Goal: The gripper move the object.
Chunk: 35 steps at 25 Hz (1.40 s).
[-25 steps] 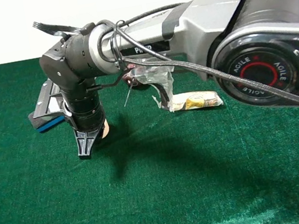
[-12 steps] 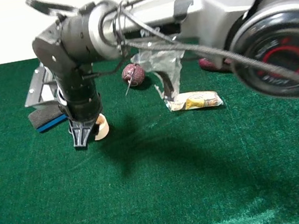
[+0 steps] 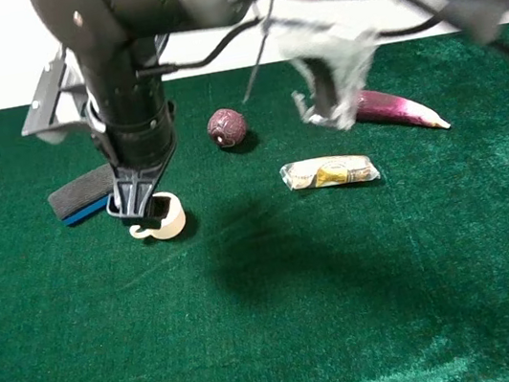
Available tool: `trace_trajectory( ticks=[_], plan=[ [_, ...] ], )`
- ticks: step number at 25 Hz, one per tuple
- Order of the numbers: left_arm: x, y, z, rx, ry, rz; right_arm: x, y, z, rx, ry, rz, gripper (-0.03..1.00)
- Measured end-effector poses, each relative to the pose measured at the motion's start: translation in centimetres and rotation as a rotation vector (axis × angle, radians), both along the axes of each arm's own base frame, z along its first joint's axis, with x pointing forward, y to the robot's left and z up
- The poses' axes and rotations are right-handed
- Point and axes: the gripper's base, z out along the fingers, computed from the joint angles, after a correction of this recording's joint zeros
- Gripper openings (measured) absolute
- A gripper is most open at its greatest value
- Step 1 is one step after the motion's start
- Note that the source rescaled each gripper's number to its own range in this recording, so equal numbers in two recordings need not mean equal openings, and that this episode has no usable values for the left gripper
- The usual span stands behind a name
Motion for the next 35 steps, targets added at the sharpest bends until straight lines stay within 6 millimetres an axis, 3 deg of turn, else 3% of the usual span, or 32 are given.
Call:
trace_trajectory(
  ticks=[9,13,22,26,35],
  plan=[
    [0.0,0.0,0.0,0.0,0.0,0.0,-3.0,-5.6,4.8,0.023,-0.014,-0.131,1.0],
    [0.0,0.0,0.0,0.0,0.0,0.0,-4.5,-8.0,5.8,0.047,-0.015,-0.173,1.0],
    [0.0,0.0,0.0,0.0,0.0,0.0,-9.4,-16.3,6.7,0.104,-0.006,-0.287,1.0],
    [0.0,0.0,0.0,0.0,0.0,0.0,-11.7,-21.1,7.0,0.144,-0.043,-0.416,1.0],
    [0.0,0.0,0.0,0.0,0.0,0.0,-14.7,-26.9,6.2,0.234,0.019,-0.586,1.0]
  ],
)
